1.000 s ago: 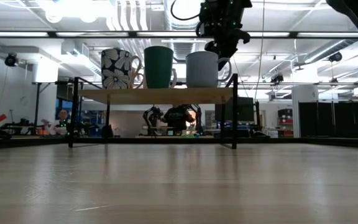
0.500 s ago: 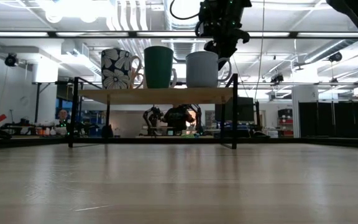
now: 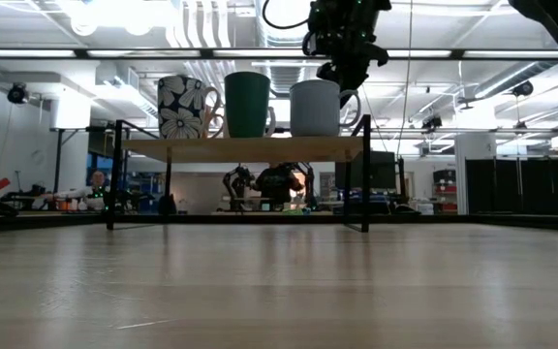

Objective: Stack small to large cups/mugs on shelf
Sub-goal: Put the transparent mug on the shelf

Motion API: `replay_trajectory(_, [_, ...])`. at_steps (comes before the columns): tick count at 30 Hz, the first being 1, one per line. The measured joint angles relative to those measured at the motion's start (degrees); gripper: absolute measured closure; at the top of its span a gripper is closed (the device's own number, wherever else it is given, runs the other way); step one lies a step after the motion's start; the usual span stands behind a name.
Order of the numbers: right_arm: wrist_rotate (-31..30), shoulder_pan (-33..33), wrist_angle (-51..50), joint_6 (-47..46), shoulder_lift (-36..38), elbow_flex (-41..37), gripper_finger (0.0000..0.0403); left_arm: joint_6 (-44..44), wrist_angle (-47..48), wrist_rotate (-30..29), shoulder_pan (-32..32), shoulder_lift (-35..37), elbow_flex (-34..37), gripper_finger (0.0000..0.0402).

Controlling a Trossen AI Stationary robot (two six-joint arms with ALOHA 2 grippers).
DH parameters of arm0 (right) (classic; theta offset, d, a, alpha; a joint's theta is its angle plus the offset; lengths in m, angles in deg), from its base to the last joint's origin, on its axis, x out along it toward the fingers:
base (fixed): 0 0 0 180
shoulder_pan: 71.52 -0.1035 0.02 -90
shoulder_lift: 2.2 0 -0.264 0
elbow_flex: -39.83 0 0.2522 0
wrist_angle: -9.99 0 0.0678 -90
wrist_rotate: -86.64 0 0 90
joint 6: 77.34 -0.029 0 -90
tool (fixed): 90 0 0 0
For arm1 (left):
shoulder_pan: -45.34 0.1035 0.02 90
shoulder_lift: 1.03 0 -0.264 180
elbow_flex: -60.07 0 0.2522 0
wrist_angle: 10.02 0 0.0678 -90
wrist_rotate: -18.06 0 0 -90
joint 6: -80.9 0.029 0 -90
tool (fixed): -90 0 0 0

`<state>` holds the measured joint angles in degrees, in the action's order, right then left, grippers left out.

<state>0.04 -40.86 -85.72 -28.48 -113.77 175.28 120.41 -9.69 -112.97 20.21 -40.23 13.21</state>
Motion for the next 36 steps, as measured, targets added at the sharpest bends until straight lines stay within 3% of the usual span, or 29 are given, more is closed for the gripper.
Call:
replay_trajectory(7, [0.00,0.00,0.25,-0.94,0.00,0.00,0.0390,-0.01,0.00,0.01,0.01,0.00,0.00,0.0279])
replay_trajectory(20, [0.00,0.00,1.36,-2.06,0.02,0.00,0.0332,0.00,0.00,0.01,-0.01,0.02,0.00,0.0279])
replay_trajectory(36, [0.04,-0.92,4.62,-1.88,0.03,0.00,0.0331,0.00,0.00,0.01,-0.01,0.02,0.00,0.0279])
